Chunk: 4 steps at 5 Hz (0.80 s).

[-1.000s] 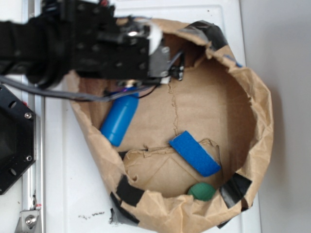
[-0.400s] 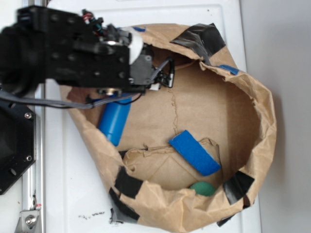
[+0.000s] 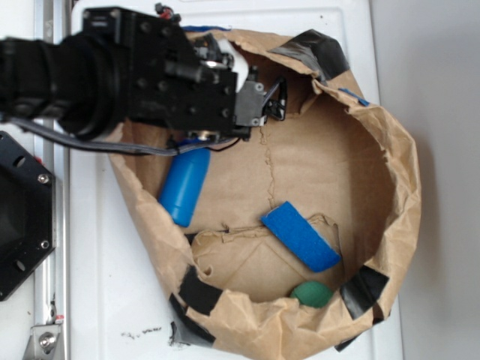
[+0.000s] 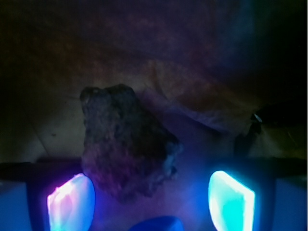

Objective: Grab the rock.

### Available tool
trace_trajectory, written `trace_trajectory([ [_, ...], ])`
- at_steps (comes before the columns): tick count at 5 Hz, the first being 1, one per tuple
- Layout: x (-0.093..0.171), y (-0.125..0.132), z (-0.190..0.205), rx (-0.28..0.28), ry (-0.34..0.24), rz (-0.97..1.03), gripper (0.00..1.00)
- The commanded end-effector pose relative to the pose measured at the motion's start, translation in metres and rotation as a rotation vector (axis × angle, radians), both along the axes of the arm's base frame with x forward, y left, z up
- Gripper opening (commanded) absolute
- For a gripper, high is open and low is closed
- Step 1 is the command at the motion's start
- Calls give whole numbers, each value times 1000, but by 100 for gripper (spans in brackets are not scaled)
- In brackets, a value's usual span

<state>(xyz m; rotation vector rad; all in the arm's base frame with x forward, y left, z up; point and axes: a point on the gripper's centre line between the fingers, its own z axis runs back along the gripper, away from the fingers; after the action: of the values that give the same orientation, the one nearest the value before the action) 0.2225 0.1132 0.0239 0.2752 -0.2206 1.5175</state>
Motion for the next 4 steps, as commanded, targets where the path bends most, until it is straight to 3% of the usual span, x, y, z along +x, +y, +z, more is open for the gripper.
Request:
trace_trajectory([
  [1, -6, 7, 5, 21, -38, 35, 0],
  [4, -7, 7, 3, 21, -29, 28, 0],
])
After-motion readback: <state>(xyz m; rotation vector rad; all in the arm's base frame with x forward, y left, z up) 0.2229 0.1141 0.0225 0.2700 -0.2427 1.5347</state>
